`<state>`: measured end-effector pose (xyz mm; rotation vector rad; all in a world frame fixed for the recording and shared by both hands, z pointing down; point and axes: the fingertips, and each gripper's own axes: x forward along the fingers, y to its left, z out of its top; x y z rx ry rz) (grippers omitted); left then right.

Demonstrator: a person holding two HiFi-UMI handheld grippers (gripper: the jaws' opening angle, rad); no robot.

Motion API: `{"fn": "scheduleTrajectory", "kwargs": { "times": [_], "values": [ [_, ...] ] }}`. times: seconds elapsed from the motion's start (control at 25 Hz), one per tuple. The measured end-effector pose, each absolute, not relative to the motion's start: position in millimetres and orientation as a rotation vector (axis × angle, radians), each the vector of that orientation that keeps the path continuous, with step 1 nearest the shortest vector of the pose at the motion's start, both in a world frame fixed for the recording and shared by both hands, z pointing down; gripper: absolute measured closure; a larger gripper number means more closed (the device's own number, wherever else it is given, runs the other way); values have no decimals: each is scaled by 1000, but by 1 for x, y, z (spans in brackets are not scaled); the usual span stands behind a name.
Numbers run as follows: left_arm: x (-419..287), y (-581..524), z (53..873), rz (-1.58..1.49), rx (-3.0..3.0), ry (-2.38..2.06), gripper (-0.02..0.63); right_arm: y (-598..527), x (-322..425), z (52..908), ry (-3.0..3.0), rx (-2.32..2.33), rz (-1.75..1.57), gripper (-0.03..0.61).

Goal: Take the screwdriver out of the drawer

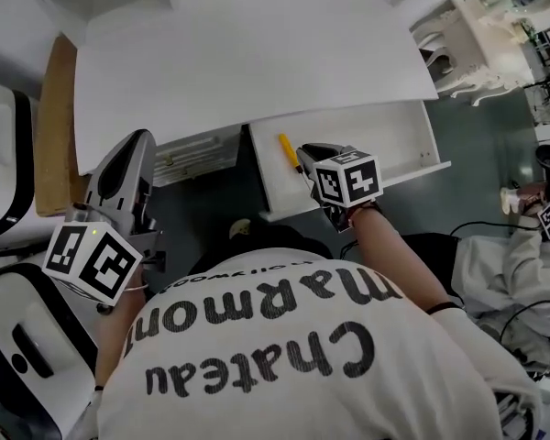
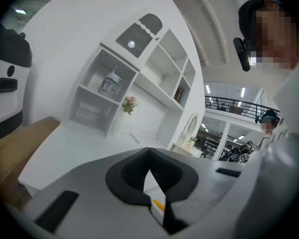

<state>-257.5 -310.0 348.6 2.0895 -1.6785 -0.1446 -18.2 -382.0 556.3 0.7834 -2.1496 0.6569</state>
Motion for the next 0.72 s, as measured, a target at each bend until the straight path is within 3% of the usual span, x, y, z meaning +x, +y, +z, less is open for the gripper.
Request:
{"fn": "scheduleTrajectory", "kwargs": {
  "times": [0.2,0.28,0.72],
  "values": [
    [-272,-318,343,-143,2054,-1713,594,-390,-20,588,-2057,722,674,524],
    [-278,-318,343,-142,2040,-1734,594,-390,-19,601,-2021,704,726,431],
    [-308,-313,352,-126,1933,-1808,594,-410,-23,640,-1901,740,817,426]
  ]
}}
